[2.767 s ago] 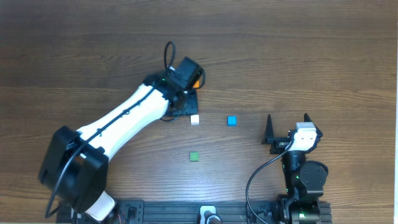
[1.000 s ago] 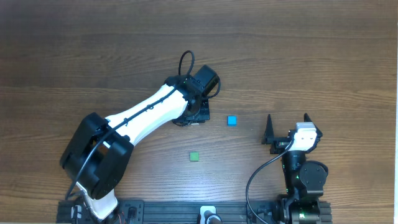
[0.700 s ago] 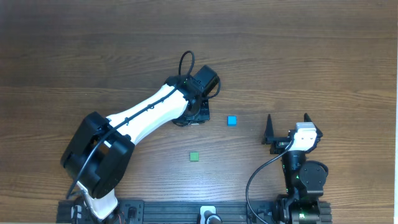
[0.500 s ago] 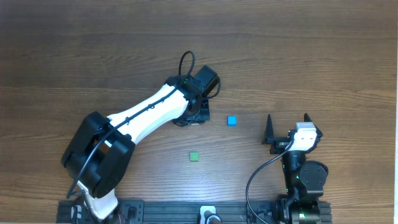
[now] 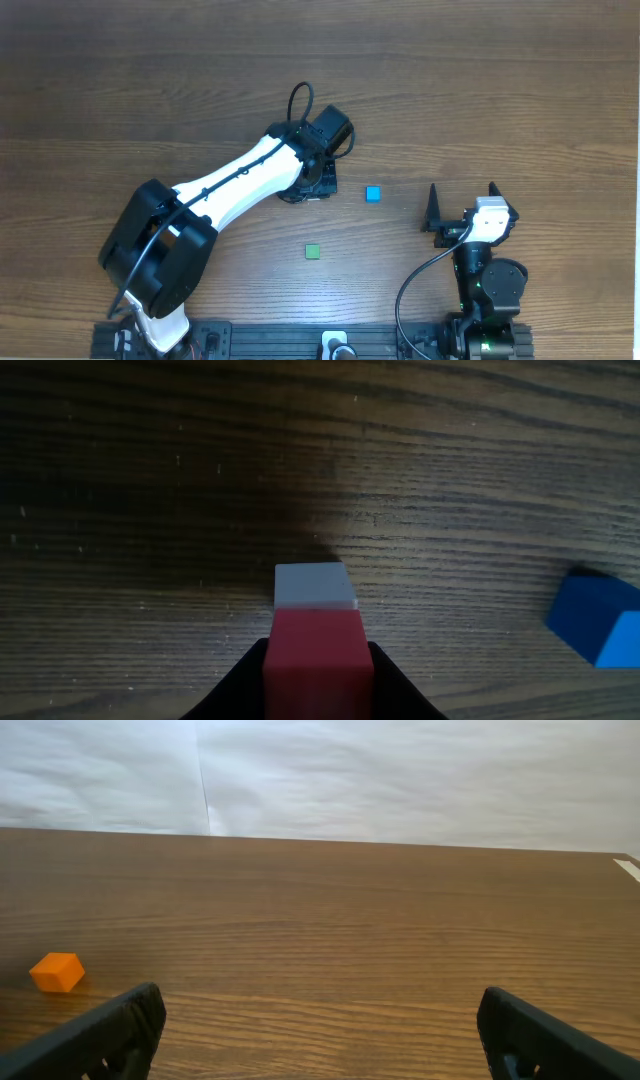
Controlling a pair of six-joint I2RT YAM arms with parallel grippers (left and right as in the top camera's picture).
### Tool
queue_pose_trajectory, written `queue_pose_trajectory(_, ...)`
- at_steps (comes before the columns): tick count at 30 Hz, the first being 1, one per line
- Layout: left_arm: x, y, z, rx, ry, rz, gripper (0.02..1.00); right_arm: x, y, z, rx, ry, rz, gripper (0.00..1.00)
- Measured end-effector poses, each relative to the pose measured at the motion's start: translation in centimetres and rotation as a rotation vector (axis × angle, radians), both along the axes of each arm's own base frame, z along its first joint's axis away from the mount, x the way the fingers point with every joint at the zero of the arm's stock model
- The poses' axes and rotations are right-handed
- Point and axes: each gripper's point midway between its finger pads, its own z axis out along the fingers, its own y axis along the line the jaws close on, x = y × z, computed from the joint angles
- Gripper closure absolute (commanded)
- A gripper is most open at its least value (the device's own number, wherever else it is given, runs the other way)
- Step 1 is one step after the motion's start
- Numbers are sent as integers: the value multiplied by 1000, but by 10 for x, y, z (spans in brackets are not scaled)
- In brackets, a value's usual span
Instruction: Stack Cubes
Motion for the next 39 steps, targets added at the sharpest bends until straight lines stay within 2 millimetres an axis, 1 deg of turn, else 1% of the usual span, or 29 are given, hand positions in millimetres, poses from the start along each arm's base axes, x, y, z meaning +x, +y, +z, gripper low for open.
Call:
queue_pose_trajectory(2, 0, 0, 0, 2, 0, 2, 684, 0, 0, 0, 0, 0, 0, 7)
queue_pose_trajectory(11, 0, 2, -5, 13, 7, 2, 665, 0, 0, 0, 0, 0, 0, 9)
queue_pose_trajectory(13, 0, 2, -5, 15, 8, 2, 601, 0, 0, 0, 0, 0, 0, 9)
queue_pose_trajectory(15, 0, 1, -5, 12, 5, 5, 446, 0, 0, 0, -1, 0, 0, 9)
queue_pose_trajectory(17, 2, 0, -5, 7, 0, 6, 323, 0, 0, 0, 0, 0, 0, 9)
queue_pose_trajectory(18, 3, -1, -5, 5, -4, 4, 281, 0, 0, 0, -1, 0, 0, 9)
queue_pose_trajectory(20, 4, -1, -4, 4, -7, 10, 233, 0, 0, 0, 0, 0, 0, 7)
queue_pose_trajectory(22, 7, -2, -1, 3, -18, 11, 205, 0, 0, 0, 0, 0, 0, 16)
queue_pose_trajectory(25, 13, -5, 12, 3, -31, 15, 187, 0, 0, 0, -1, 0, 0, 7)
queue_pose_trajectory(27, 25, -8, 27, -10, -58, 24, 180, 0, 0, 0, 0, 0, 0, 7)
queue_pose_trajectory(30, 52, -9, 53, -38, -110, 36, 169, 0, 0, 0, -1, 0, 0, 7)
queue_pose_trajectory(33, 79, -7, 67, -51, -147, 50, 174, 0, 0, 0, 0, 0, 0, 7)
queue_pose_trajectory(34, 88, -7, 69, -51, -156, 52, 178, 0, 0, 0, 0, 0, 0, 9)
queue_pose_trajectory(36, 103, -4, 64, -42, -162, 57, 180, 0, 0, 0, 0, 0, 0, 9)
queue_pose_trajectory(39, 112, 0, 44, -10, -139, 59, 189, 0, 0, 0, -1, 0, 0, 9)
